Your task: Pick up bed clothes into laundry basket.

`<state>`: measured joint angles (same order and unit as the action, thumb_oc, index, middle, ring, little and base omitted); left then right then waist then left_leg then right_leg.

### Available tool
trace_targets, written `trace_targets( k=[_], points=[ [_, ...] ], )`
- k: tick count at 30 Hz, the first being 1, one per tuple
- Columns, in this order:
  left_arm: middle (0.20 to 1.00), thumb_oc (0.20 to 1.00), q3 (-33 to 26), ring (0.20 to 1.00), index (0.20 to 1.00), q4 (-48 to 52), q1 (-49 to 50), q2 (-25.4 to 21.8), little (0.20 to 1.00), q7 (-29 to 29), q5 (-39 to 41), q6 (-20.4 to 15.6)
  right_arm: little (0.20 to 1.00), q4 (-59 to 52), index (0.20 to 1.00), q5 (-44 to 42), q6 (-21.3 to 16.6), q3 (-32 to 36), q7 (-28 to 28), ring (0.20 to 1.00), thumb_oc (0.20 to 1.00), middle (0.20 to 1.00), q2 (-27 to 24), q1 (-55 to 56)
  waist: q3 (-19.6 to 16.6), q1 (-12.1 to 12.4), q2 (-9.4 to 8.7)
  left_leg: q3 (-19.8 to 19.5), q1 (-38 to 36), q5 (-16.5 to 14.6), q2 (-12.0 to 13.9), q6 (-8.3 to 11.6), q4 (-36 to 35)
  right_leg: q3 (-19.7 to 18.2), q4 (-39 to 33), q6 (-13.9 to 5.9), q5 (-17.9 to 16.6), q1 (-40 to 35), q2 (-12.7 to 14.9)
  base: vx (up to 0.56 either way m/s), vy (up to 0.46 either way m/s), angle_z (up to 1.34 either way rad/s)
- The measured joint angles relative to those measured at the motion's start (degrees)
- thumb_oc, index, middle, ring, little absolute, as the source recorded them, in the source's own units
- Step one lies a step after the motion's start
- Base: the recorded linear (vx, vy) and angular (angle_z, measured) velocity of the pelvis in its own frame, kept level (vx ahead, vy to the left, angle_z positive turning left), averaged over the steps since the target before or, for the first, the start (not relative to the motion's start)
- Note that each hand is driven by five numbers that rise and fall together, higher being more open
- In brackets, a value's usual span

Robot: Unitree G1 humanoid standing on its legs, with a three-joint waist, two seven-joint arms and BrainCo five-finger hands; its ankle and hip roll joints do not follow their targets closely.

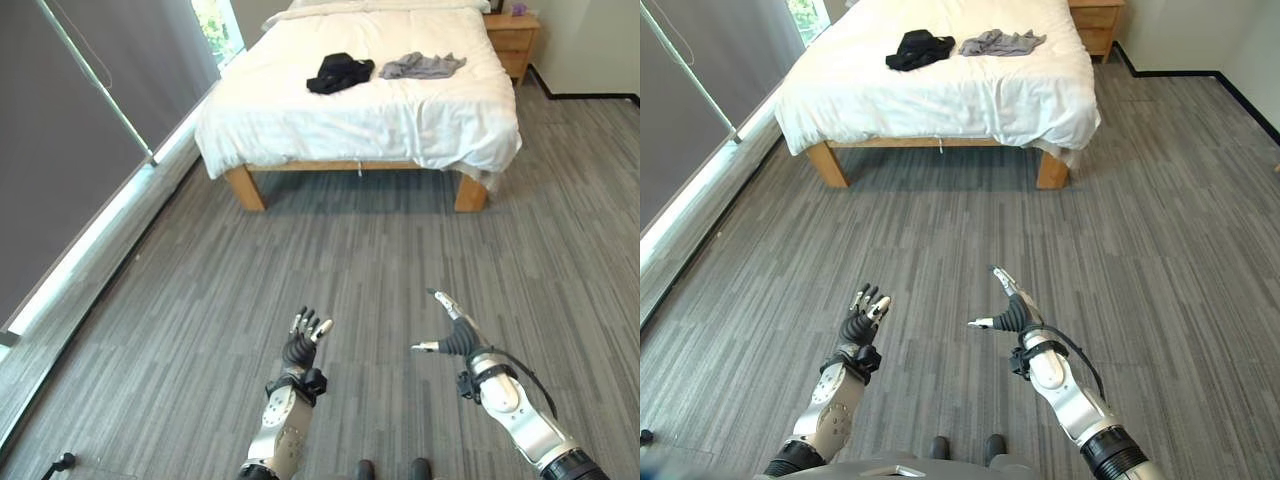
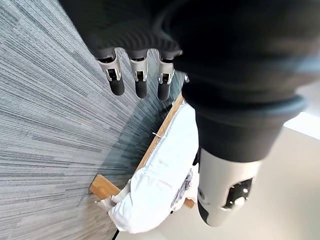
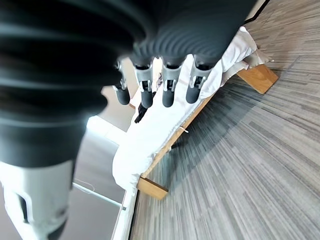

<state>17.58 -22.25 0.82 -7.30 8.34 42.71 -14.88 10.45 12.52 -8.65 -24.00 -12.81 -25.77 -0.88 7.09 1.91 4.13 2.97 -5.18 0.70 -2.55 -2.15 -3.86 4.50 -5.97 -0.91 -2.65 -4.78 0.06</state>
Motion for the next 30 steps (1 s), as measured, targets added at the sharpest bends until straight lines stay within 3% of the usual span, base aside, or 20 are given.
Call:
trace_targets(
  k=[6, 9, 11, 12, 13, 14, 15, 16, 17, 18, 19, 20, 21, 22, 25, 28, 29, 30],
  points=[
    [1.000, 1.000, 5.54, 1.000, 1.000, 4.14, -1.96, -1.71, 1.000, -2.46, -0.16, 0.06, 1.000, 2.08, 1.000, -2.00, 0.12, -1.33, 2.51, 1.000, 1.000, 1.000, 0.16, 1.61, -2.26, -0.30, -0.98, -0.70, 0.08, -0.01, 0.03, 0.01, -0.04, 0.63, 0.06, -0.02, -0.27, -0.42, -0.11, 0.00, -0.045, 0.06],
    [1.000, 1.000, 9.11, 1.000, 1.000, 6.60, -5.09, -3.83, 1.000, -3.13, -1.17, 0.50, 1.000, 3.68, 1.000, -2.56, 0.12, -1.44, 3.24, 1.000, 1.000, 1.000, 0.37, 1.65, -2.05, -1.07, -1.46, -3.77, 1.46, 0.78, -0.10, 0.62, 0.07, 3.45, 0.31, -0.08, -0.17, 0.08, 0.02, 0.01, -0.071, 0.48],
    [1.000, 1.000, 8.01, 1.000, 1.000, 8.00, -4.81, -4.15, 1.000, -3.77, -1.15, 0.38, 1.000, 5.73, 1.000, -2.40, 0.17, -2.82, 3.85, 1.000, 1.000, 1.000, 0.57, -0.14, -1.92, -0.40, -1.39, -1.74, 2.04, 0.29, 0.49, 1.43, 0.97, 1.68, 2.32, 0.46, 1.49, 2.44, -0.36, 0.06, -0.093, -0.41],
    [1.000, 1.000, 7.41, 1.000, 1.000, 7.57, -4.95, -4.48, 1.000, -4.18, -1.14, 0.38, 1.000, 6.64, 1.000, -2.39, 0.30, -3.57, 4.31, 1.000, 1.000, 1.000, 0.64, -1.17, -1.24, -0.21, -1.59, -0.07, 2.40, -0.73, 0.91, 3.17, 3.14, 0.28, 4.70, 1.04, 2.58, 3.45, -0.41, 0.06, -0.157, -0.91],
    [1.000, 1.000, 6.85, 1.000, 1.000, 6.46, -4.99, -5.33, 1.000, -4.53, -1.13, 0.38, 1.000, 7.45, 1.000, -2.36, 0.45, -4.18, 4.76, 1.000, 1.000, 1.000, 1.31, -1.89, -0.10, 0.23, -2.96, 1.58, 3.62, -1.18, 0.36, 3.87, 8.71, -1.47, 7.39, 1.78, 3.56, 4.14, 0.23, 0.00, -0.162, -1.03],
    [1.000, 1.000, 6.64, 1.000, 1.000, 4.53, -5.49, -6.10, 1.000, -4.79, -1.14, 0.41, 1.000, 8.06, 1.000, -2.38, 0.46, -4.37, 4.89, 1.000, 1.000, 1.000, 2.30, -1.90, 1.23, 0.44, -5.22, 2.85, 8.41, -0.99, -0.26, 5.11, 19.98, -3.10, 9.60, 2.44, 4.20, 4.44, 1.17, 0.01, -0.162, -0.98],
    [1.000, 1.000, 6.84, 1.000, 1.000, 3.58, -6.06, -6.19, 1.000, -4.80, -1.14, 0.46, 1.000, 8.15, 1.000, -2.40, 0.46, -4.58, 5.10, 1.000, 1.000, 1.000, 2.38, -1.72, 2.00, 0.96, -6.21, 3.56, 15.09, 0.50, 0.06, 7.48, 32.62, -4.20, 11.79, 3.95, 5.20, 5.81, 1.83, 0.06, -0.119, -0.90],
    [1.000, 1.000, 7.36, 1.000, 1.000, 2.80, -6.95, -5.89, 1.000, -4.82, -1.14, 0.53, 1.000, 8.53, 1.000, -2.55, 0.74, -4.76, 5.79, 1.000, 1.000, 1.000, 2.29, -1.54, 3.54, 1.54, -7.25, 2.16, 23.98, 8.80, 0.26, 10.75, 46.05, -6.32, 12.14, 4.38, 5.12, 6.37, 2.03, 0.14, -0.092, -0.93],
    [1.000, 1.000, 7.91, 1.000, 1.000, 2.84, -6.86, -5.48, 1.000, -4.88, -1.14, 0.54, 1.000, 8.62, 1.000, -2.88, 1.05, -5.37, 5.91, 1.000, 1.000, 1.000, 2.40, -1.49, 3.89, 3.07, -7.79, 1.91, 26.71, 8.75, 0.55, 10.52, 48.35, -8.04, 11.45, 5.01, 4.67, 6.96, 2.25, 0.22, -0.029, -1.22],
    [1.000, 1.000, 8.39, 1.000, 1.000, 2.96, -6.85, -5.10, 1.000, -4.98, -1.14, 0.58, 1.000, 8.57, 1.000, -3.57, 1.12, -5.99, 6.03, 1.000, 1.000, 1.000, 2.14, -1.50, 4.18, 4.32, -8.12, 2.86, 28.31, 7.82, 0.96, 9.33, 47.68, -8.08, 9.86, 6.12, 3.90, 6.87, 3.08, 0.32, 0.021, -1.29],
    [1.000, 1.000, 8.44, 1.000, 1.000, 3.09, -7.21, -3.88, 1.000, -5.23, -1.10, 1.06, 1.000, 8.31, 1.000, -3.96, 1.14, -6.88, 6.38, 1.000, 1.000, 1.000, 1.79, -1.43, 4.42, 4.65, -6.72, 1.86, 30.12, 7.81, 1.66, 9.32, 43.17, -7.03, 6.90, 6.35, 3.27, 6.06, 2.48, 0.41, 0.068, -1.06],
    [1.000, 1.000, 8.44, 1.000, 1.000, 3.48, -7.85, -3.37, 1.000, -5.56, -1.10, 1.13, 1.000, 8.29, 1.000, -3.99, 1.37, -6.99, 6.65, 1.000, 1.000, 1.000, 1.72, -1.43, 4.74, 4.61, -6.33, 1.34, 29.89, 7.64, 2.26, 9.54, 39.18, -5.79, 6.40, 6.76, 0.46, 6.10, 2.50, 0.51, 0.118, -0.64],
    [1.000, 1.000, 8.57, 1.000, 1.000, 3.14, -8.53, -2.85, 1.000, -6.04, -1.03, 1.27, 1.000, 8.47, 1.000, -3.99, 1.92, -7.17, 6.93, 1.000, 1.000, 1.000, 1.54, -1.55, 5.11, 4.32, -5.17, 0.87, 29.96, 7.45, 3.77, 9.72, 34.51, -5.07, 5.79, 5.84, 0.81, 5.41, 1.07, 0.61, 0.136, -0.32],
    [1.000, 1.000, 8.51, 1.000, 1.000, 3.16, -9.00, -2.81, 1.000, -6.43, -1.00, 1.23, 1.000, 8.58, 1.000, -3.98, 2.17, -7.52, 6.97, 1.000, 1.000, 1.000, 1.36, -1.97, 4.69, 4.48, -3.57, 1.47, 28.42, 6.99, 4.93, 10.34, 23.92, -4.88, 6.17, 5.89, 1.67, 5.51, -0.08, 0.64, 0.138, -0.19],
    [1.000, 1.000, 7.27, 1.000, 1.000, 0.59, -8.98, -2.84, 1.000, -6.45, -0.89, 1.10, 1.000, 9.96, 1.000, -3.96, 2.09, -8.48, 6.98, 1.000, 1.000, 1.000, 0.28, -4.78, 4.33, 6.67, -2.65, 3.54, 24.60, 6.64, 6.03, 11.23, 2.86, -6.84, 6.25, 6.01, 3.18, 5.53, -1.09, 0.54, 0.093, -0.29],
    [1.000, 1.000, 6.20, 1.000, 1.000, 0.67, -6.39, -3.21, 1.000, -6.30, -0.61, 1.26, 1.000, 10.18, 1.000, -3.41, 2.16, -8.57, 7.10, 1.000, 1.000, 1.000, -0.39, -5.56, 3.87, 8.01, -2.22, 4.22, 21.44, 7.04, 5.13, 9.95, 3.32, -8.48, 4.89, 4.25, 5.55, 2.28, 0.51, 0.57, 0.110, -0.28],
    [1.000, 1.000, 6.10, 1.000, 1.000, 1.47, -3.95, -3.44, 1.000, -6.27, -0.59, 1.23, 1.000, 9.88, 1.000, -3.34, 2.06, -9.39, 7.10, 1.000, 1.000, 1.000, -0.41, -4.86, 2.08, 8.59, -2.39, 4.05, 19.22, 6.86, 4.42, 9.57, 4.01, -9.44, 5.38, 2.62, 7.42, 1.66, 1.55, 0.40, 0.044, -0.41],
    [1.000, 1.000, 6.45, 1.000, 1.000, 1.90, -2.66, -3.30, 1.000, -6.30, -0.62, 1.24, 1.000, 9.91, 1.000, -3.08, 1.69, -9.97, 7.12, 1.000, 1.000, 1.000, -0.78, -4.06, 0.79, 8.83, -1.14, 3.80, 17.38, 3.04, 4.99, 9.17, 5.69, -8.99, 8.76, -0.81, 8.44, 1.66, 0.94, 0.36, 0.069, -0.45]
  ],
)
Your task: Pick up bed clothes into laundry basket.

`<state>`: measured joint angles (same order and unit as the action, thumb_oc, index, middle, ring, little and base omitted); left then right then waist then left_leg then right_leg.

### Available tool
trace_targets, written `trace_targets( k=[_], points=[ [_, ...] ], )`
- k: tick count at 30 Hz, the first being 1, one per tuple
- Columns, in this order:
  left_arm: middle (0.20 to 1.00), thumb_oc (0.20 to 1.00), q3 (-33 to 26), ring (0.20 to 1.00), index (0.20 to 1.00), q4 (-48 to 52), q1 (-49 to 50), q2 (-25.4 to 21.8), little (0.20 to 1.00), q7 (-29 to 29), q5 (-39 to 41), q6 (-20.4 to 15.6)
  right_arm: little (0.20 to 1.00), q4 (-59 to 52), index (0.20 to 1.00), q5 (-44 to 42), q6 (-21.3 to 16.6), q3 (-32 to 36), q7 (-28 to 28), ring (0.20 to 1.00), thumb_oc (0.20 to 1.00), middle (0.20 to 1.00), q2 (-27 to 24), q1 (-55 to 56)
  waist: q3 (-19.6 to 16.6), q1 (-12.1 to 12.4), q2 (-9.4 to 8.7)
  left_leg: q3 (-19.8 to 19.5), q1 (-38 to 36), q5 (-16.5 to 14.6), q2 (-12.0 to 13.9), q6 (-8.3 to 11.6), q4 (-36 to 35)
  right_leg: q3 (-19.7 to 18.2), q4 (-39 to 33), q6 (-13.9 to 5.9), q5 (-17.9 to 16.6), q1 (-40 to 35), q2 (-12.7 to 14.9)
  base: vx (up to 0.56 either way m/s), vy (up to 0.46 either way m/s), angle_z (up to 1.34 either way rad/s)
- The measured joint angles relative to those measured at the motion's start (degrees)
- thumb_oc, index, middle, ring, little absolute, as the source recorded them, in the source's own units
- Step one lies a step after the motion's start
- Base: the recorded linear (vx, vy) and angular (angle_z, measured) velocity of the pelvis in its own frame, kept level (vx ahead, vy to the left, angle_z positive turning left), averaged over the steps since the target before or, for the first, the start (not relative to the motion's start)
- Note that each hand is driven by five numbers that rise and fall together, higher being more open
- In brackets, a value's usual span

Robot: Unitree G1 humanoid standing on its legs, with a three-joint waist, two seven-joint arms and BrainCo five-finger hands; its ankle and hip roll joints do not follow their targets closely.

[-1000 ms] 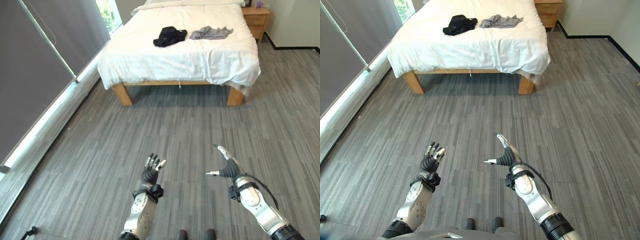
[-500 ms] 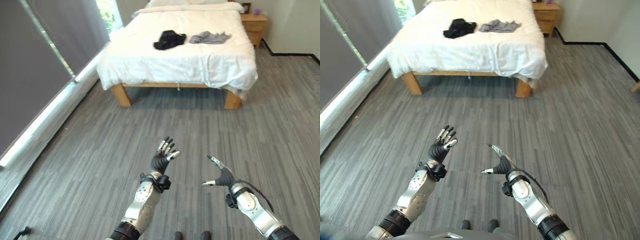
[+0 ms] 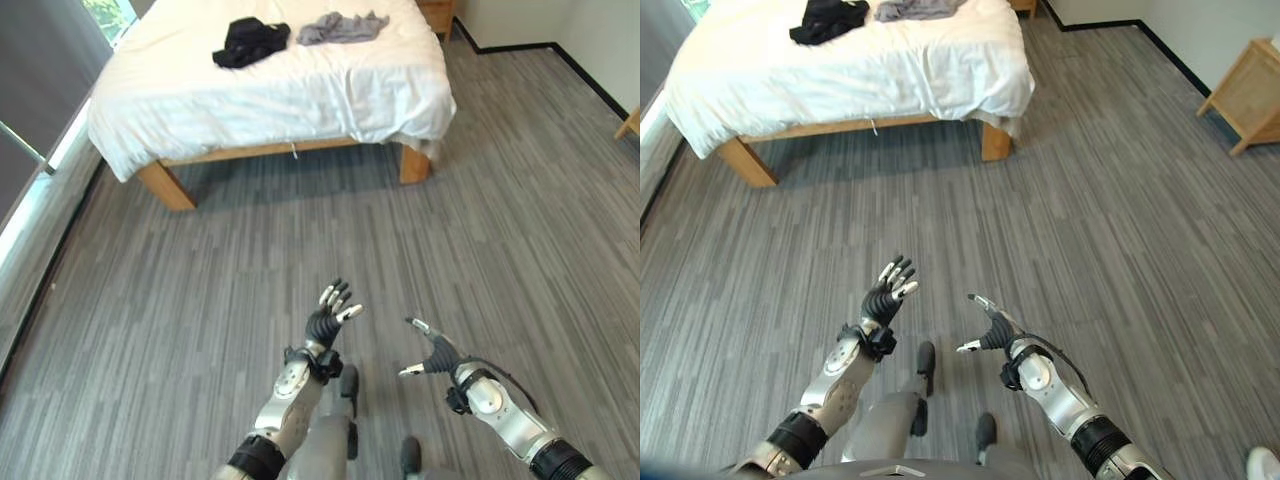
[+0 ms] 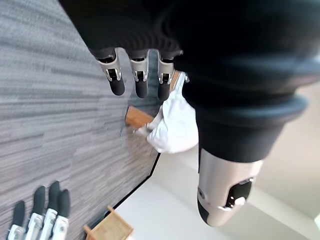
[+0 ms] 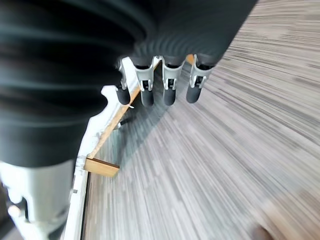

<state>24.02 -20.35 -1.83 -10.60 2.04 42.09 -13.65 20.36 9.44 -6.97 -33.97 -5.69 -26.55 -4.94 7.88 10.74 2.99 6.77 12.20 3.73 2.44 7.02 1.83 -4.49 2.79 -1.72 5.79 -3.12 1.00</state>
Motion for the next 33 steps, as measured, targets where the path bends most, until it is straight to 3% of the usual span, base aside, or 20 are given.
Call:
trace_targets(
  k=[1, 4, 5, 6, 8, 10, 12, 13, 15, 19, 20, 21, 22, 23, 24, 27, 28, 30, 31, 33],
  points=[
    [1.000, 1.000, 0.47, 1.000, 1.000, 0.48, 0.74, -0.43, 1.000, 0.02, 0.00, 0.09, 1.000, 1.15, 1.000, 0.64, -0.01, -0.37, 0.10, 1.000, 1.000, 1.000, 0.22, -0.43, -0.11, 0.23, 1.33, 0.59, -2.95, 2.26, 0.00, -6.53, -2.07, 1.53, 10.14, -3.90, 2.85, 3.24, -0.39, 0.15, 0.031, -0.27],
    [1.000, 1.000, 0.81, 1.000, 1.000, 3.36, 2.72, -3.24, 1.000, -0.25, -0.05, 0.27, 1.000, 1.53, 1.000, 1.86, 0.12, -1.62, 1.24, 1.000, 1.000, 1.000, 3.07, 1.66, -2.47, -1.00, -3.43, 0.07, -7.12, -0.20, -5.33, -10.60, -3.54, 0.12, 39.60, -13.70, 7.42, 12.67, 4.24, 0.62, 0.118, 0.59],
    [1.000, 1.000, 1.33, 1.000, 1.000, 3.40, 0.59, -3.77, 1.000, -0.25, -0.37, 0.44, 1.000, 0.01, 1.000, 1.99, 0.11, 0.09, 1.30, 1.000, 1.000, 1.000, 3.13, 1.44, -0.93, -1.96, -5.46, -4.55, -8.41, -3.55, -8.87, -13.51, -0.33, -1.64, 52.99, -14.64, -3.32, 14.82, 4.22, 1.04, 0.136, 1.51],
    [1.000, 1.000, 2.13, 1.000, 1.000, 2.86, -1.99, -3.59, 1.000, -0.05, -0.48, 0.53, 1.000, -2.03, 1.000, 2.10, 0.08, 2.86, 1.29, 1.000, 1.000, 1.000, 2.65, 1.28, 1.54, -4.23, -4.17, -9.62, -9.41, -6.48, -9.08, -15.48, 2.94, 0.79, 61.71, -11.91, -5.77, 15.84, 2.13, 0.78, 0.033, 1.65],
    [1.000, 1.000, 2.48, 1.000, 1.000, 3.18, -3.92, -2.55, 1.000, -1.37, -0.76, 1.19, 1.000, -18.60, 1.000, 1.69, 3.51, 7.67, 4.75, 1.000, 1.000, 1.000, -3.74, 4.54, 2.79, -6.50, 0.25, -13.16, -11.81, -6.91, -7.15, -15.43, 1.23, 9.29, 56.91, -6.36, 2.58, 20.17, 1.89, 0.53, -0.089, 1.20],
    [1.000, 1.000, 1.08, 1.000, 1.000, 4.16, -3.90, -5.02, 1.000, -2.26, -1.25, 1.08, 1.000, -19.52, 1.000, -0.98, -3.55, 12.55, 2.76, 1.000, 1.000, 1.000, -4.43, 1.62, 2.96, -9.49, -1.07, -15.43, -15.38, -9.61, -7.39, -11.18, -0.41, 12.61, 34.23, -5.92, 4.16, 26.93, 6.17, 0.74, -0.215, 0.74],
    [1.000, 1.000, 0.32, 1.000, 1.000, 3.88, -3.82, -5.72, 1.000, -2.41, -2.02, 1.01, 1.000, -15.47, 1.000, -1.06, -2.04, 12.58, 2.45, 1.000, 1.000, 1.000, -3.97, 1.62, 2.73, -10.24, -2.70, -15.23, -17.87, -9.52, -8.13, -12.25, -0.98, 13.03, 23.79, -5.28, 0.94, 27.00, 8.33, 0.88, -0.223, 0.79],
    [1.000, 1.000, 1.25, 1.000, 1.000, 3.54, -2.59, -5.54, 1.000, -2.55, -2.61, 1.20, 1.000, -12.12, 1.000, -1.02, -0.98, 11.16, 2.57, 1.000, 1.000, 1.000, -4.11, 4.09, 1.72, -12.19, -1.80, -19.07, -20.50, -14.43, -5.57, -10.99, -0.84, 17.87, 5.18, -8.02, -1.87, 24.22, 8.75, 0.68, -0.131, 0.82],
    [1.000, 1.000, 0.15, 1.000, 1.000, 2.74, -2.68, -5.44, 1.000, -3.24, -3.18, 1.19, 1.000, -8.35, 1.000, -0.89, -0.67, 10.61, 3.28, 1.000, 1.000, 1.000, -3.59, 4.25, 2.65, -12.25, -1.92, -19.92, -24.26, -16.15, -3.61, -10.41, -1.23, 19.22, -5.75, -9.34, -6.56, 25.03, 8.88, 0.67, -0.162, 0.62],
    [1.000, 1.000, 0.49, 1.000, 1.000, -1.09, -2.54, -3.44, 1.000, -3.54, -4.24, 2.27, 1.000, -3.71, 1.000, -0.29, 0.83, 11.19, 3.10, 1.000, 1.000, 1.000, -2.99, 5.40, 2.42, -15.27, -1.21, -21.73, -32.84, -18.34, -0.22, -5.86, -0.22, 17.97, -1.55, -7.53, -14.48, 20.39, 9.50, 0.68, -0.214, 0.86],
    [1.000, 1.000, 1.27, 1.000, 1.000, -0.65, -2.67, 1.48, 1.000, -3.93, -4.68, 2.37, 1.000, -1.97, 1.000, 0.18, 1.61, 13.08, 2.64, 1.000, 1.000, 1.000, -1.42, 6.06, 2.17, -14.97, 0.18, -18.10, -26.79, -16.16, 2.90, -0.42, 16.06, 19.63, 3.05, -2.67, -14.58, 17.96, 7.03, 0.28, -0.133, 0.79],
    [1.000, 1.000, 1.41, 1.000, 1.000, 0.05, -2.26, 1.54, 1.000, -4.42, -4.73, 2.34, 1.000, -2.32, 1.000, 0.71, 1.51, 12.49, 2.63, 1.000, 1.000, 1.000, -1.49, 5.71, 1.96, -14.50, 0.43, -17.78, -27.15, -16.41, 3.23, -0.20, 15.59, 19.54, 3.37, 1.68, -14.11, 16.59, 5.92, 0.60, -0.325, 0.53],
    [1.000, 1.000, 1.78, 1.000, 1.000, 0.63, -2.74, 0.91, 1.000, -4.61, -4.81, 2.67, 1.000, -2.16, 1.000, 0.87, 1.28, 12.16, 2.45, 1.000, 1.000, 1.000, -0.43, 4.14, 2.09, -14.02, 0.18, -16.75, -23.95, -9.98, 2.20, 2.46, 20.65, 19.25, 3.96, 2.64, -11.28, 15.55, 4.57, 0.46, -0.250, -0.02],
    [1.000, 1.000, 1.97, 1.000, 1.000, 1.59, -4.60, 0.30, 1.000, -4.30, -4.72, 3.01, 1.000, -2.17, 1.000, 1.27, 1.43, 13.00, 1.87, 1.000, 1.000, 1.000, -0.60, 3.09, 3.47, -13.46, -1.56, -13.30, -14.02, 4.61, 1.85, 5.62, 41.82, 19.30, 2.95, 3.41, -9.46, 12.85, 4.51, 0.45, -0.247, -0.19],
    [1.000, 1.000, 2.15, 1.000, 1.000, 1.89, -5.25, -0.04, 1.000, -4.35, -4.72, 2.82, 1.000, -1.85, 1.000, 1.67, 1.56, 12.69, 1.45, 1.000, 1.000, 1.000, -0.30, 1.81, 4.34, -11.98, -2.23, -11.44, -9.48, 7.04, 1.09, 5.10, 50.96, 18.01, 1.60, 4.28, -8.90, 10.29, 3.94, 0.41, -0.102, -0.44],
    [1.000, 1.000, 1.45, 1.000, 1.000, 1.89, -5.06, -2.27, 1.000, -4.06, -4.65, 2.87, 1.000, -1.25, 1.000, 1.95, 1.51, 9.55, 0.21, 1.000, 1.000, 1.000, 1.43, -0.18, 5.44, -10.42, -6.03, -3.73, -1.85, 0.25, 1.51, 2.20, 53.05, 16.46, -2.07, 4.69, -6.74, 3.32, 3.75, 0.53, 0.058, -0.45],
    [1.000, 1.000, 0.44, 1.000, 1.000, 1.71, -4.88, -2.37, 1.000, -3.42, -4.57, 2.69, 1.000, 0.47, 1.000, 3.20, 2.29, 8.34, -0.35, 1.000, 1.000, 1.000, 2.28, -1.64, 6.26, -7.60, -7.00, 4.18, 2.88, -3.99, 5.95, -1.79, 41.69, 15.38, -4.22, 4.13, -6.96, 0.55, 2.54, 0.57, 0.207, -0.46],
    [1.000, 1.000, 0.03, 1.000, 1.000, 1.53, -3.41, -2.87, 1.000, -2.92, -4.40, 3.23, 1.000, -1.22, 1.000, 4.65, 2.92, 8.39, 0.40, 1.000, 1.000, 1.000, 0.81, -1.22, 6.34, -6.93, -5.97, 4.50, 5.93, -4.24, 7.28, -1.53, 29.32, 14.77, -7.63, 2.43, -5.48, -3.72, 0.56, 0.68, 0.315, -0.32],
    [1.000, 1.000, -0.41, 1.000, 1.000, 3.56, -1.66, -2.55, 1.000, -2.90, -4.10, 3.81, 1.000, -17.61, 1.000, 6.40, 3.92, 18.59, 1.08, 1.000, 1.000, 1.000, -6.61, 6.90, 6.09, -5.74, -1.91, 5.26, 4.41, -2.89, 7.31, -2.33, 8.09, 15.33, -8.54, 1.00, -4.53, -5.71, -1.29, 0.45, 0.240, -0.05],
    [1.000, 1.000, -2.26, 1.000, 1.000, 2.89, -0.02, -4.42, 1.000, -2.61, -4.11, 3.25, 1.000, -23.76, 1.000, 6.53, 2.82, 30.36, -1.55, 1.000, 1.000, 1.000, -15.90, 6.30, 5.92, -6.68, -0.35, 4.87, 4.52, 0.19, 6.61, -3.03, -4.17, 13.46, -8.49, -0.02, -2.60, -9.18, -2.00, 0.33, 0.155, -0.32]
  ],
)
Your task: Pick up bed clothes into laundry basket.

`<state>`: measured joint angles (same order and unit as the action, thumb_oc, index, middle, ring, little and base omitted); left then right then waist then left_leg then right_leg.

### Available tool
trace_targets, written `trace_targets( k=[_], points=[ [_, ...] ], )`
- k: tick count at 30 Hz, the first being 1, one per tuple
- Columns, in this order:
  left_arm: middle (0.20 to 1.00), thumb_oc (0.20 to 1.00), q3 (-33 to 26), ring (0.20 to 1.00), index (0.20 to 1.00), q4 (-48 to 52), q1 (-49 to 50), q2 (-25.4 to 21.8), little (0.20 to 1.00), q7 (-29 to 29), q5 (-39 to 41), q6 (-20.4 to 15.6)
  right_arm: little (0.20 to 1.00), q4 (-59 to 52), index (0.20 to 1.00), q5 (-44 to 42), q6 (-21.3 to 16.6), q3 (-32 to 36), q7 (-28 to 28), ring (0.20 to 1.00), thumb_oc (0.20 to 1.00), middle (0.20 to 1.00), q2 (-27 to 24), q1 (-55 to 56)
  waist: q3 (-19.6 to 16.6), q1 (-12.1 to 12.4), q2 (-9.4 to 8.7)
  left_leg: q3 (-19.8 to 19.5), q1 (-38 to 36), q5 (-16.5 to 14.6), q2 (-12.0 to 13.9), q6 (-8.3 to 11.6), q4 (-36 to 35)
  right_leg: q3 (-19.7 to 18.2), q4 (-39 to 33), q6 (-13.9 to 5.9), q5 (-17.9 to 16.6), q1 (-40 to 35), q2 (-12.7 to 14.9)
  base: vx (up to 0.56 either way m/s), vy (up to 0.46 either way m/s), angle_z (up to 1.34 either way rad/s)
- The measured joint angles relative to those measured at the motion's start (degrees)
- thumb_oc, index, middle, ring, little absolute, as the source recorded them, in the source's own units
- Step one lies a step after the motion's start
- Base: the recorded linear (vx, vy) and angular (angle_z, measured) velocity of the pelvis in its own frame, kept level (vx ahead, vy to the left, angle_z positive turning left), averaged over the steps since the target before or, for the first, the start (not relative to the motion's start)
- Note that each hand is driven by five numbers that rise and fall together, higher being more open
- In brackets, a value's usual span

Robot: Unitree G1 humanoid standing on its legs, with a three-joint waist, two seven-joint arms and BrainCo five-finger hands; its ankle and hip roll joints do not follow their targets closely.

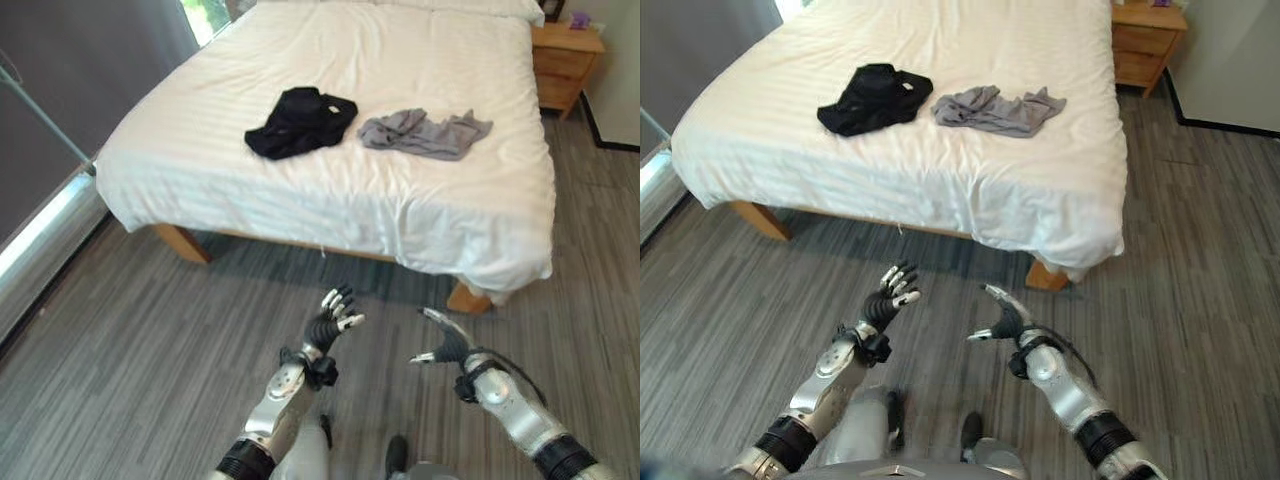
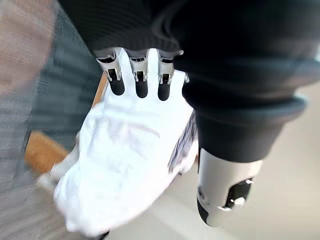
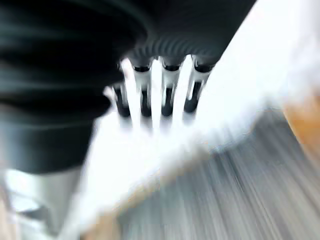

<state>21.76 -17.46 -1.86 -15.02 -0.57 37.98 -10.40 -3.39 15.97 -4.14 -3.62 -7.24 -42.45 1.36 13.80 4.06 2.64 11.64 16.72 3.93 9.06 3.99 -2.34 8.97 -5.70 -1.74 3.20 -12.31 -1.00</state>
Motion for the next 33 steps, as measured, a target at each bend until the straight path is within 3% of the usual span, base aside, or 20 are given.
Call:
trace_targets(
  k=[2, 3, 4, 6, 7, 8, 9, 10, 11, 12, 13, 15, 17, 20, 22, 24, 25, 28, 29, 33],
  points=[
    [1.000, 1.000, -1.06, 1.000, 1.000, -1.21, 1.18, -0.71, 1.000, 0.14, 0.00, 0.46, 1.000, 1.10, 1.000, 0.14, 0.51, 8.09, -3.05, 1.000, 1.000, 1.000, -4.74, -1.68, -1.15, 0.41, -1.62, 0.09, 0.79, 0.63, -0.57, -0.67, 0.78, 0.76, -0.01, -0.78, 2.62, -2.98, 1.32, 0.46, 0.244, -0.61],
    [1.000, 1.000, -2.01, 1.000, 1.000, -0.83, 3.50, -1.01, 1.000, -0.37, 0.04, 0.65, 1.000, 1.37, 1.000, 1.27, 0.90, 11.67, -4.29, 1.000, 1.000, 1.000, -8.26, -2.04, -2.96, 0.46, -3.35, 0.32, 0.62, 0.36, -1.12, -1.06, 3.34, 0.21, 0.00, -2.47, 5.70, -5.77, 2.84, 0.48, 0.287, -0.56],
    [1.000, 1.000, -2.17, 1.000, 1.000, -0.83, 4.09, -1.27, 1.000, -0.69, 0.05, 1.00, 1.000, 1.75, 1.000, 2.02, 0.91, 13.07, -4.90, 1.000, 1.000, 1.000, -8.49, -2.26, -3.81, 0.20, -4.34, 0.63, -0.32, 3.56, -1.97, -3.37, 3.86, 0.07, 0.02, -3.82, 6.99, -7.44, 4.09, 0.35, 0.217, -0.32],
    [1.000, 1.000, -1.94, 1.000, 1.000, -0.87, 4.61, -2.07, 1.000, -0.91, 0.08, 1.78, 1.000, 3.61, 1.000, 2.20, 1.01, 12.95, -6.29, 1.000, 1.000, 1.000, -8.33, -2.83, -5.36, -0.45, -7.80, 2.02, -1.26, 5.78, -4.80, -5.36, 4.00, 0.86, 1.74, -4.22, 7.10, -7.75, 6.76, 0.28, 0.167, 0.21],
    [1.000, 1.000, -0.49, 1.000, 1.000, -0.98, 3.55, -3.10, 1.000, -1.80, 0.07, 2.31, 1.000, 8.18, 1.000, 2.24, 1.02, 12.85, -7.45, 1.000, 1.000, 1.000, -8.08, -5.67, -5.90, -0.91, -9.75, 1.79, -3.30, 5.87, -7.53, -7.53, 2.77, 2.21, 6.87, -5.77, 5.18, -6.99, 9.02, 0.35, 0.237, 0.44],
    [1.000, 1.000, 0.34, 1.000, 1.000, -1.05, 3.15, -3.46, 1.000, -2.15, 0.06, 2.34, 1.000, 11.62, 1.000, 2.24, 1.76, 11.95, -8.37, 1.000, 1.000, 1.000, -8.68, -8.10, -6.08, -0.46, -9.97, 0.77, -4.94, 5.70, -8.73, -8.72, 1.73, 2.20, 12.16, -6.46, 5.02, -5.29, 10.44, 0.35, 0.322, 0.53],
    [1.000, 1.000, 1.04, 1.000, 1.000, -0.31, 1.79, -4.81, 1.000, -2.67, 0.04, 2.45, 1.000, 15.67, 1.000, 2.25, 2.89, 10.91, -8.84, 1.000, 1.000, 1.000, -12.08, -12.13, -5.94, 0.76, -9.29, -0.27, -8.35, 4.12, -10.80, -10.72, -0.74, 1.44, 22.79, -10.07, 4.49, -0.60, 12.82, 0.28, 0.275, 0.40],
    [1.000, 1.000, 1.33, 1.000, 1.000, 0.49, 1.58, -6.15, 1.000, -2.84, 0.00, 2.46, 1.000, 16.72, 1.000, 2.24, 3.58, 9.63, -8.89, 1.000, 1.000, 1.000, -14.83, -14.89, -5.57, 0.63, -8.73, -1.30, -9.41, 3.36, -11.91, -11.70, -0.98, 1.24, 32.04, -10.53, 1.83, 3.21, 13.69, 0.27, 0.245, 0.59],
    [1.000, 1.000, 1.56, 1.000, 1.000, 0.64, 1.24, -6.98, 1.000, -3.26, 0.00, 2.52, 1.000, 17.65, 1.000, 2.24, 3.70, 9.32, -9.09, 1.000, 1.000, 1.000, -17.21, -17.41, -4.42, 0.06, -6.91, -2.67, -10.75, 3.47, -11.83, -11.61, -1.17, -0.14, 42.48, -10.86, -3.66, 7.84, 14.39, 0.13, 0.075, 0.77],
    [1.000, 1.000, 1.60, 1.000, 1.000, 0.90, 1.28, -7.47, 1.000, -3.52, -0.02, 2.62, 1.000, 18.25, 1.000, 2.23, 3.86, 9.29, -9.84, 1.000, 1.000, 1.000, -17.80, -18.56, -4.29, -0.64, -5.82, -3.85, -11.85, 3.44, -11.80, -11.65, -1.62, -0.28, 46.34, -11.27, -2.67, 10.48, 14.63, 0.14, 0.070, 0.77],
    [1.000, 1.000, 0.95, 1.000, 1.000, 0.86, 1.91, -7.97, 1.000, -3.95, -0.03, 2.59, 1.000, 20.06, 1.000, 2.24, 3.97, 9.02, -11.09, 1.000, 1.000, 1.000, -17.81, -19.92, -4.19, 0.21, -5.25, -4.68, -13.83, 2.02, -11.87, -11.84, -2.15, -0.93, 45.44, -12.70, 1.05, 14.74, 15.45, 0.23, 0.035, 0.57],
    [1.000, 1.000, 0.86, 1.000, 1.000, 0.90, 2.32, -8.54, 1.000, -4.09, -0.01, 3.00, 1.000, 21.40, 1.000, 2.17, 4.50, 7.58, -11.14, 1.000, 1.000, 1.000, -18.35, -20.41, -4.13, 0.61, -5.18, -5.35, -14.90, 0.24, -12.43, -11.27, -2.45, -0.56, 41.03, -12.50, 2.38, 18.55, 16.59, 0.30, 0.012, 0.48],
    [1.000, 1.000, 1.00, 1.000, 1.000, 0.42, 2.38, -8.56, 1.000, -4.47, 0.04, 3.62, 1.000, 27.12, 1.000, 2.16, 4.79, 2.19, -10.73, 1.000, 1.000, 1.000, -18.70, -22.70, -3.69, 0.72, -5.04, -8.19, -15.39, -0.62, -11.95, -10.53, -2.73, 2.20, 24.31, -10.50, 3.45, 20.11, 15.17, 0.25, -0.014, 0.65],
    [1.000, 1.000, 1.51, 1.000, 1.000, 0.43, 3.77, -7.95, 1.000, -4.86, 0.03, 4.06, 1.000, 29.57, 1.000, 2.06, 6.28, 0.40, -9.06, 1.000, 1.000, 1.000, -17.65, -22.60, -3.33, 0.07, -5.61, -11.52, -17.02, -0.86, -12.73, -10.60, -2.81, 1.89, 9.50, -8.60, -3.52, 21.53, 13.01, 0.20, -0.027, 0.71],
    [1.000, 1.000, 1.60, 1.000, 1.000, -0.63, 4.47, -7.69, 1.000, -5.05, 0.03, 4.43, 1.000, 30.91, 1.000, 2.03, 6.61, -0.93, -8.64, 1.000, 1.000, 1.000, -16.20, -23.68, -3.04, -0.38, -6.34, -13.38, -18.10, -2.33, -12.71, -9.31, -2.80, 1.56, 1.40, -7.60, -9.67, 21.51, 11.42, 0.16, -0.060, 0.61],
    [1.000, 1.000, 1.58, 1.000, 1.000, -1.22, 4.45, -8.73, 1.000, -5.64, 0.03, 4.81, 1.000, 33.40, 1.000, 2.01, 7.14, -3.18, -8.01, 1.000, 1.000, 1.000, -14.18, -25.10, -2.74, -0.58, -9.63, -14.07, -20.32, -3.70, -14.41, -7.91, -2.81, 1.71, -0.09, -6.97, -15.67, 19.26, 12.75, 0.05, -0.045, 0.42],
    [1.000, 1.000, 0.99, 1.000, 1.000, -2.02, 5.00, -7.95, 1.000, -5.78, 0.07, 4.82, 1.000, 37.03, 1.000, 1.46, 7.55, -6.33, -7.47, 1.000, 1.000, 1.000, -11.44, -29.18, -2.88, 0.89, -10.73, -12.89, -21.62, -5.35, -14.01, -5.89, -2.28, 1.14, -0.17, -4.24, -17.05, 18.26, 11.92, 0.07, -0.033, -0.01],
    [1.000, 1.000, 1.26, 1.000, 1.000, -0.87, 4.98, -6.93, 1.000, -6.39, 0.05, 4.75, 1.000, 38.94, 1.000, 0.47, 7.05, -11.47, -6.55, 1.000, 1.000, 1.000, -8.80, -33.35, -2.94, 0.78, -9.85, -10.26, -20.84, -6.35, -11.22, -4.65, -1.64, 1.54, -0.17, -3.32, -16.37, 18.64, 9.26, 0.08, -0.018, -0.14],
    [1.000, 1.000, 1.46, 1.000, 1.000, -0.92, 4.92, -6.65, 1.000, -6.41, 0.06, 4.80, 1.000, 43.57, 1.000, -1.30, 6.73, -15.08, -6.03, 1.000, 1.000, 1.000, -5.53, -37.43, -2.95, 0.77, -9.72, -9.41, -20.84, -6.64, -9.85, -4.19, -1.58, 1.41, -0.16, -3.04, -16.19, 18.77, 7.85, 0.07, -0.022, -0.18],
    [1.000, 1.000, 1.55, 1.000, 1.000, -1.36, 4.21, -6.13, 1.000, -6.41, 0.14, 4.72, 1.000, 49.30, 1.000, -3.66, 5.95, -17.31, -5.20, 1.000, 1.000, 1.000, -1.65, -39.37, -2.82, 1.34, -8.94, -9.41, -20.40, -6.90, -8.67, -3.68, -1.62, 1.72, -0.17, -1.96, -15.33, 18.87, 6.83, 0.03, -0.033, 0.01]
  ],
)
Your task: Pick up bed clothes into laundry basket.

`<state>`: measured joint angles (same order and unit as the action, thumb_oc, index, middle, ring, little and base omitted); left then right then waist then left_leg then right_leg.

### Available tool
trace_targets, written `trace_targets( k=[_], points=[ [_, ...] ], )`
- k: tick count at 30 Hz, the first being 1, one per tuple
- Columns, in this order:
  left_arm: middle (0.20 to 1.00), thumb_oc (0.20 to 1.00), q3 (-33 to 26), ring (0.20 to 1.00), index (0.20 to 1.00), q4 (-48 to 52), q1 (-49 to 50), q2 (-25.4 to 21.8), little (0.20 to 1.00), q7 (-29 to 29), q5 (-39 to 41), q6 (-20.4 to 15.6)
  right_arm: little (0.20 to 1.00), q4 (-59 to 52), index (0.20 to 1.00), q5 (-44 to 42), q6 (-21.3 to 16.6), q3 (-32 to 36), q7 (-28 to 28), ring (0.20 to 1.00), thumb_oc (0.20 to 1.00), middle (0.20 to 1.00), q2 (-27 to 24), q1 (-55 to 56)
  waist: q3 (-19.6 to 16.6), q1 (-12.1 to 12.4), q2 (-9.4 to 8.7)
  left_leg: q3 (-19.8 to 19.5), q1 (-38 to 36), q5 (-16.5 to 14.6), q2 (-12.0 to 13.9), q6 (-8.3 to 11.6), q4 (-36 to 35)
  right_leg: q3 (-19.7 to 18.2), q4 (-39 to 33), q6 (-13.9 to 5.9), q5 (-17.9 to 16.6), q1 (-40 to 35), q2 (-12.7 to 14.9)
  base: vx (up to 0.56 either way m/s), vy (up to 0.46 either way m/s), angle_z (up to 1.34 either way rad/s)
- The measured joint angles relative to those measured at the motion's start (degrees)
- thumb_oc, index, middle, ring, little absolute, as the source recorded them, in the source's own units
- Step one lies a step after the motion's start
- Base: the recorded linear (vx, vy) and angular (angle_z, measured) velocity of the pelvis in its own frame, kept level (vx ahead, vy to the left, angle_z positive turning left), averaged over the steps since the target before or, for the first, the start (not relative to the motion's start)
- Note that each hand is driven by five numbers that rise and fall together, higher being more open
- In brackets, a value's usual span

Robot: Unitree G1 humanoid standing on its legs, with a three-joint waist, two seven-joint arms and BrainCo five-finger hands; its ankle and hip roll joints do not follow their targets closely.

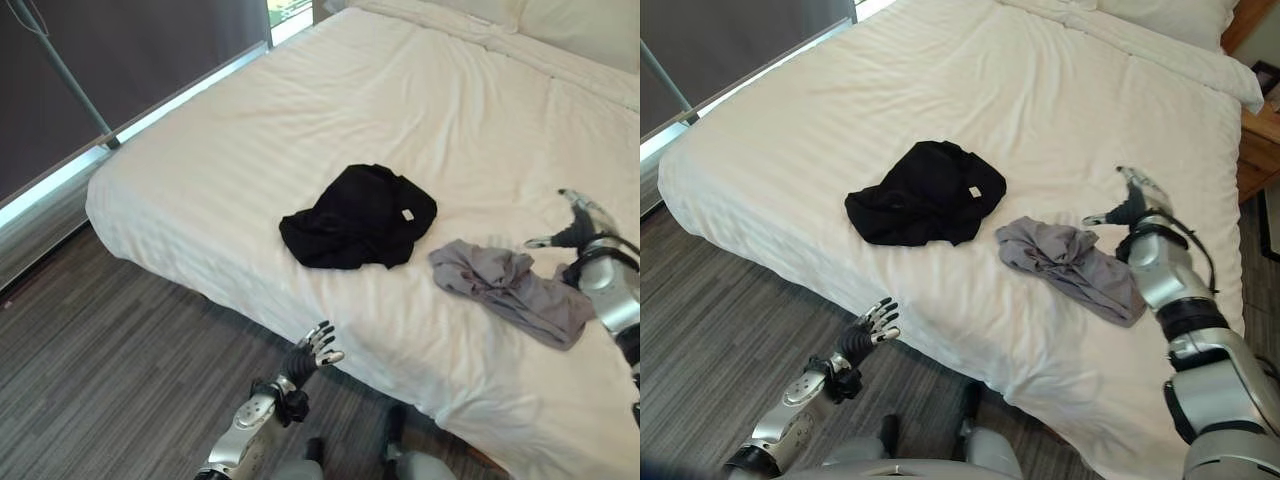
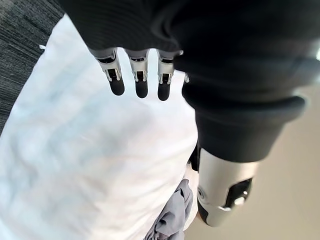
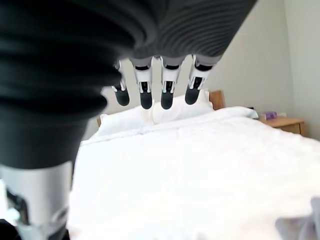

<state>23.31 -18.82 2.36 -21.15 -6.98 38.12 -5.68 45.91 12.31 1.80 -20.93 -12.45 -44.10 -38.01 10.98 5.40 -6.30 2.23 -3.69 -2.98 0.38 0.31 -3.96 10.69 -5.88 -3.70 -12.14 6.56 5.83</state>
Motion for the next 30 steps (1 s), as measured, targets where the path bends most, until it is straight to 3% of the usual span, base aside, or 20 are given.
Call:
trace_targets(
  k=[2, 6, 9, 10, 11, 16, 21, 27, 30],
  points=[
    [1.000, 1.000, 0.17, 1.000, 1.000, -0.32, 0.25, 0.13, 1.000, 0.22, 1.18, 0.03, 1.000, 12.18, 1.000, -2.46, 0.33, -4.15, 1.02, 1.000, 1.000, 1.000, 5.25, -4.16, -0.02, -0.24, 0.32, -0.08, 0.52, -0.12, 0.24, 0.48, 0.21, 0.28, -0.02, 0.22, 0.60, 0.12, -0.19, 0.01, -0.034, 0.09],
    [1.000, 1.000, 0.51, 1.000, 1.000, -0.32, 0.79, 0.39, 1.000, 0.54, 1.89, -0.02, 1.000, 20.47, 1.000, -3.85, -0.11, -4.83, 1.70, 1.000, 1.000, 1.000, 12.24, -3.99, 0.11, 1.32, 1.43, -0.94, 1.73, 0.14, 0.46, 0.88, 0.27, 1.27, -0.03, -0.24, 1.40, 0.90, -0.12, 0.02, -0.024, 0.13],
    [1.000, 1.000, 0.55, 1.000, 1.000, -1.23, 1.73, 1.74, 1.000, 0.59, 2.10, -0.03, 1.000, 23.50, 1.000, -3.76, -0.76, -3.94, -1.37, 1.000, 1.000, 1.000, 17.61, 0.80, -0.17, 2.92, 3.19, -1.66, 2.43, 0.21, 0.72, 0.98, 0.32, 1.99, -0.02, -0.20, 1.39, 1.05, -0.17, 0.09, -0.044, 0.13],
    [1.000, 1.000, 0.51, 1.000, 1.000, -1.28, 2.25, 1.87, 1.000, 0.59, 2.10, -0.02, 0.360, 23.67, 0.360, -3.74, -1.37, -2.10, -2.44, 0.360, 0.360, 0.360, 17.55, 1.33, -0.48, 2.88, 3.34, -2.05, 2.20, 0.18, 0.80, 1.01, 0.24, 2.41, -0.02, -0.14, 1.37, 0.68, -0.21, 0.12, -0.035, 0.23],
    [1.000, 1.000, 0.49, 1.000, 1.000, -1.60, 2.73, 1.87, 1.000, 0.23, 1.99, 0.03, 0.200, 24.26, 0.200, -3.89, -2.87, 0.10, -2.49, 0.200, 0.200, 0.200, 17.62, 3.63, -0.98, 3.01, 3.71, -2.74, 1.32, 0.04, 0.94, 1.23, 0.08, 2.98, -0.03, 0.44, 1.76, -0.45, -0.24, 0.15, -0.050, 0.26],
    [1.000, 1.000, -4.25, 1.000, 1.000, -1.45, 4.50, 0.99, 1.000, -0.63, 1.28, -0.08, 0.200, 22.68, 0.200, -6.73, -5.13, 7.42, -1.37, 0.200, 0.200, 0.200, 15.52, 9.96, -3.43, 3.44, 4.68, -3.22, -0.73, -0.09, 1.19, 1.43, -0.97, 3.92, -0.04, 0.18, 2.60, -2.45, -0.26, 0.09, -0.042, 0.12],
    [1.000, 1.000, -6.47, 1.000, 1.000, 0.77, 2.05, -2.41, 1.000, 0.50, -1.60, -0.83, 0.200, 18.87, 0.200, -8.83, -6.91, 10.07, 0.94, 0.200, 0.200, 0.200, 14.31, 14.87, -4.06, 2.76, 5.02, -2.79, -1.80, -0.09, 1.11, 1.40, -1.11, 3.55, -0.04, 0.13, 2.65, -2.93, -0.22, 0.03, -0.035, -0.04],
    [1.000, 1.000, -7.87, 1.000, 1.000, 4.52, -15.73, -8.82, 1.000, 6.23, -9.63, -4.24, 0.200, 17.48, 0.200, -10.50, -9.37, 11.69, 3.53, 0.200, 0.200, 0.200, 14.73, 18.33, -5.00, 0.27, 5.74, -0.68, -3.41, -0.09, 1.13, 1.38, -1.17, 2.05, -0.29, -0.39, 3.00, -3.93, -0.37, 0.03, -0.035, -0.11],
    [1.000, 1.000, -6.56, 1.000, 1.000, 4.34, -22.04, -8.85, 1.000, 8.94, -12.65, -6.15, 0.200, 17.44, 0.200, -12.28, -9.68, 12.74, 4.49, 0.200, 0.200, 0.200, 15.37, 19.03, -6.40, -1.14, 6.41, 0.42, -3.78, -0.29, 1.06, 1.33, -1.22, 1.23, -0.31, -0.49, 3.06, -3.86, -0.46, 0.02, 0.010, -0.18]
  ],
)
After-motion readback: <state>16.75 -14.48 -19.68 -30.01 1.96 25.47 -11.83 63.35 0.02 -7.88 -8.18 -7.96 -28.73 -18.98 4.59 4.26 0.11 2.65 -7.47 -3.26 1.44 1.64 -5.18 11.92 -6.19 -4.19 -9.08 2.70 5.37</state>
